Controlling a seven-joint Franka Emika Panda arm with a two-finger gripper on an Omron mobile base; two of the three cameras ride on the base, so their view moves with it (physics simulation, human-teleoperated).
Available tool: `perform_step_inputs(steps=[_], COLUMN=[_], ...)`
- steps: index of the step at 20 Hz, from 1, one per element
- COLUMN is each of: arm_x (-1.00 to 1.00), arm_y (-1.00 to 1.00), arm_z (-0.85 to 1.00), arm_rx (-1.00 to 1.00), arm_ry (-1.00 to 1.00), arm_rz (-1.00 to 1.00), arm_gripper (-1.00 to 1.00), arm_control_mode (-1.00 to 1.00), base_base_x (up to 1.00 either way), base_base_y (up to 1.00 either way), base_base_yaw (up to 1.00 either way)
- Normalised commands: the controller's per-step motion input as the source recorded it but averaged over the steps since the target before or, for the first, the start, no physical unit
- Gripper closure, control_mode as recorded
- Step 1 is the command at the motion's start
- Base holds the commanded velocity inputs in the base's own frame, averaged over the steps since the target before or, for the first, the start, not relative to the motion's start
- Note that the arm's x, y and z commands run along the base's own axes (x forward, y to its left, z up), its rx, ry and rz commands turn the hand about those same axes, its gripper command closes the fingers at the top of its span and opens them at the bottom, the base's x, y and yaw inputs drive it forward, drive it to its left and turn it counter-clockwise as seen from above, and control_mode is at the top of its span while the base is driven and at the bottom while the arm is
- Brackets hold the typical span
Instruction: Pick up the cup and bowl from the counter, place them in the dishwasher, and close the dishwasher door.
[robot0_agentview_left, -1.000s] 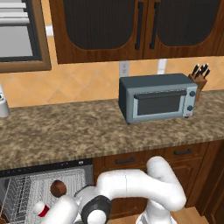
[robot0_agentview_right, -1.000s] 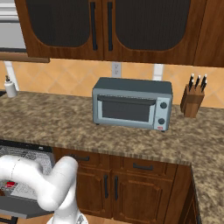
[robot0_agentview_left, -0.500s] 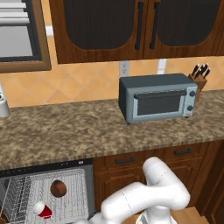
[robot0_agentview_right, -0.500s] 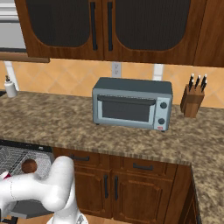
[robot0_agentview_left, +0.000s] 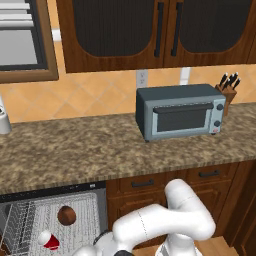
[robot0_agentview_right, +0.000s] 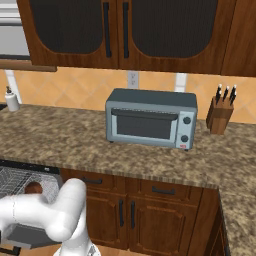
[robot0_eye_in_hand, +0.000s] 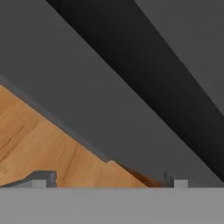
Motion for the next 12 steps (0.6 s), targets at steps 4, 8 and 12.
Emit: perform_step_inputs(steps=[4,8,12], arm_x=[1.00,1.00,1.00], arm_y=[0.02,0.02,0.00], arm_z=[-0.78,-0.66,-0.41], arm_rx=[-0.06,-0.04,-0.09], arm_ry=[-0.25,-0.25,-0.32], arm_rz=[0.16,0.01,-0.26], arm_gripper=[-1.00,-1.00,-1.00], arm_control_mode=[-1.00,-1.00,-1.00], base_base_x=[0.00,0.00,0.00], base_base_y=[0.00,0.00,0.00], base_base_yaw=[0.00,0.00,0.00])
